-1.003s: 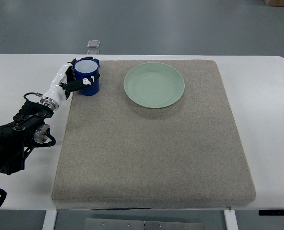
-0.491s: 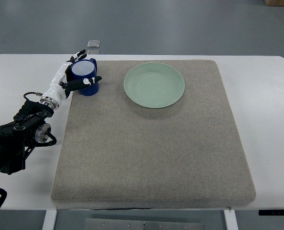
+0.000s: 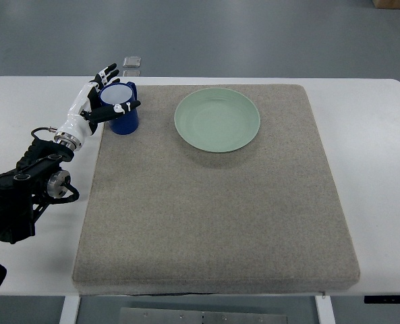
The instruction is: Place cup left of plate with left hand
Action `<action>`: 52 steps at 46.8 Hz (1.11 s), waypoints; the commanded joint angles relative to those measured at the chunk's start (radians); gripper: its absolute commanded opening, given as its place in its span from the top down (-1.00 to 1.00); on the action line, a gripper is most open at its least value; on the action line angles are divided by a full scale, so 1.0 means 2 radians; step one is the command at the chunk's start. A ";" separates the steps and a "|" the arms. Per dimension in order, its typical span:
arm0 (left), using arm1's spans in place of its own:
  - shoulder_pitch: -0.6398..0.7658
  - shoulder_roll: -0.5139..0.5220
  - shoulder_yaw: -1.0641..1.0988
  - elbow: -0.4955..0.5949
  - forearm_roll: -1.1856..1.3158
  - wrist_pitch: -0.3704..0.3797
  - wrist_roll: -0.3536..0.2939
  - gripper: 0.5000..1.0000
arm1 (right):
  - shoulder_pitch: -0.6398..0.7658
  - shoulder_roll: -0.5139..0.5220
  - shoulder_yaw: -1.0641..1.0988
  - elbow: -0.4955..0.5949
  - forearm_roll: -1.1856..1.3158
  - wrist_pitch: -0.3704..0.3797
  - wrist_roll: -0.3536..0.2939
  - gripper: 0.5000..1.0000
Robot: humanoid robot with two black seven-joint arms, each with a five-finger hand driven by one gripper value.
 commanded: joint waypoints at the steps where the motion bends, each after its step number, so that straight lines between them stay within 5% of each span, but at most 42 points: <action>1: 0.000 0.002 0.001 -0.010 0.000 0.000 0.000 -0.98 | 0.000 0.000 0.000 0.000 0.000 0.000 0.000 -0.73; 25: -0.003 0.057 -0.001 -0.095 -0.043 0.001 0.000 -0.99 | 0.000 0.000 0.000 0.000 0.000 0.000 0.000 -0.73; 48: -0.066 0.082 -0.087 -0.086 -0.116 -0.011 0.000 -0.98 | 0.000 0.000 0.000 0.000 0.000 0.000 0.000 -0.73; 52: -0.086 0.080 -0.084 -0.074 -0.155 -0.007 0.023 -0.98 | 0.000 0.000 0.000 0.000 0.000 0.000 0.000 -0.73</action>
